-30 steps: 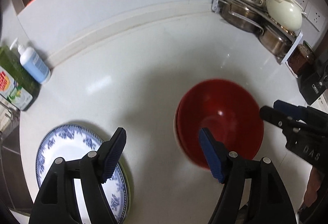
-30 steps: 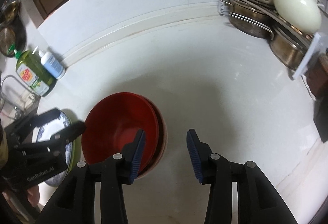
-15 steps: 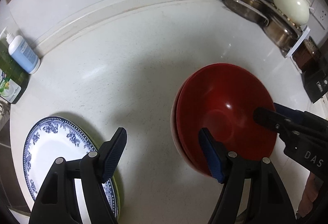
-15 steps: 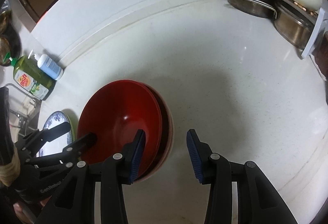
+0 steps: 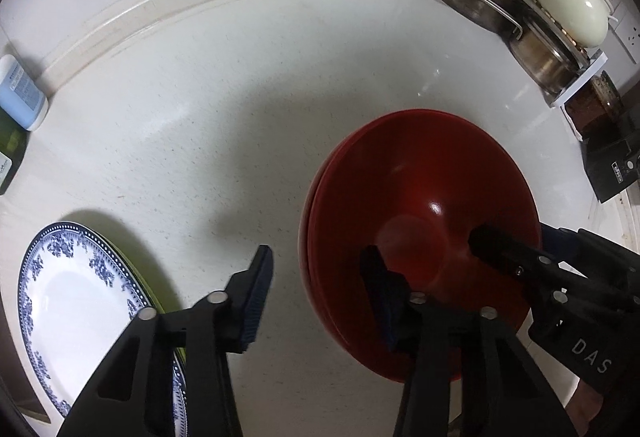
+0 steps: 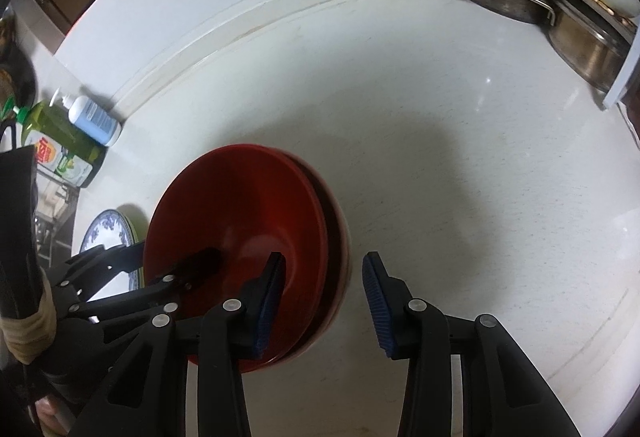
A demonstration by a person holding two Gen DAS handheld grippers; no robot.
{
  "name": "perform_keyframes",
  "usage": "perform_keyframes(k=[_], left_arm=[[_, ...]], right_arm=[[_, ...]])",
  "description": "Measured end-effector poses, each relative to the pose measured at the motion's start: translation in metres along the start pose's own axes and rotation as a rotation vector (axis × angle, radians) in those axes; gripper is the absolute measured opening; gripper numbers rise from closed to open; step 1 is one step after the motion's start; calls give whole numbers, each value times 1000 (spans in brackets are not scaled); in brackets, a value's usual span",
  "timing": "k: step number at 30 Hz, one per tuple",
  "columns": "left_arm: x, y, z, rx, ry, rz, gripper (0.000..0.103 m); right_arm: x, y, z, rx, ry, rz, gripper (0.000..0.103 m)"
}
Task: Organize plates and bowls
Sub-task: 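Close both grippers on the rim of the stacked bowls, then lift the bowl stack with both grippers and carry it over the plate stack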
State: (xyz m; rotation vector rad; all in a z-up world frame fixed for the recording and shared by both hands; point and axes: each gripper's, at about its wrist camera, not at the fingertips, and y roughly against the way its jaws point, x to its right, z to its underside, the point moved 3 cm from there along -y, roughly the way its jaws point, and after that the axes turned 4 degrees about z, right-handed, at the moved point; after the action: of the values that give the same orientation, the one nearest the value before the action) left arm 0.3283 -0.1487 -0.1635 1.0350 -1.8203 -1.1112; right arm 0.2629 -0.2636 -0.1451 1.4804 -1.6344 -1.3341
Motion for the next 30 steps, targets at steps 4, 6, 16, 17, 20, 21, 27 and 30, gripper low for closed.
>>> perform_keyframes(k=[4, 6, 16, 17, 20, 21, 27, 30], left_arm=[[0, -3, 0, -14, 11, 19, 34], [2, -4, -1, -17, 15, 38, 30], [-1, -3, 0, -21, 49, 56, 26], [-1, -2, 0, -21, 49, 51, 26], [0, -1, 1, -20, 60, 43, 26], [-2, 0, 3, -19, 64, 44, 26], [-7, 16, 5, 10, 79, 45, 26], [-12, 28, 7, 29, 91, 50, 26]], right_arm=[[-1, -3, 0, -18, 6, 8, 34], [0, -6, 0, -27, 8, 12, 32], [-1, -6, -1, -38, -6, 17, 28], [-1, -6, -1, -37, -4, 21, 28], [-1, -5, -2, -34, -16, 27, 27], [-1, -5, -2, -33, -23, 29, 26], [-3, 2, -3, -26, -36, 21, 25], [-5, 9, -5, -17, -40, 15, 25]])
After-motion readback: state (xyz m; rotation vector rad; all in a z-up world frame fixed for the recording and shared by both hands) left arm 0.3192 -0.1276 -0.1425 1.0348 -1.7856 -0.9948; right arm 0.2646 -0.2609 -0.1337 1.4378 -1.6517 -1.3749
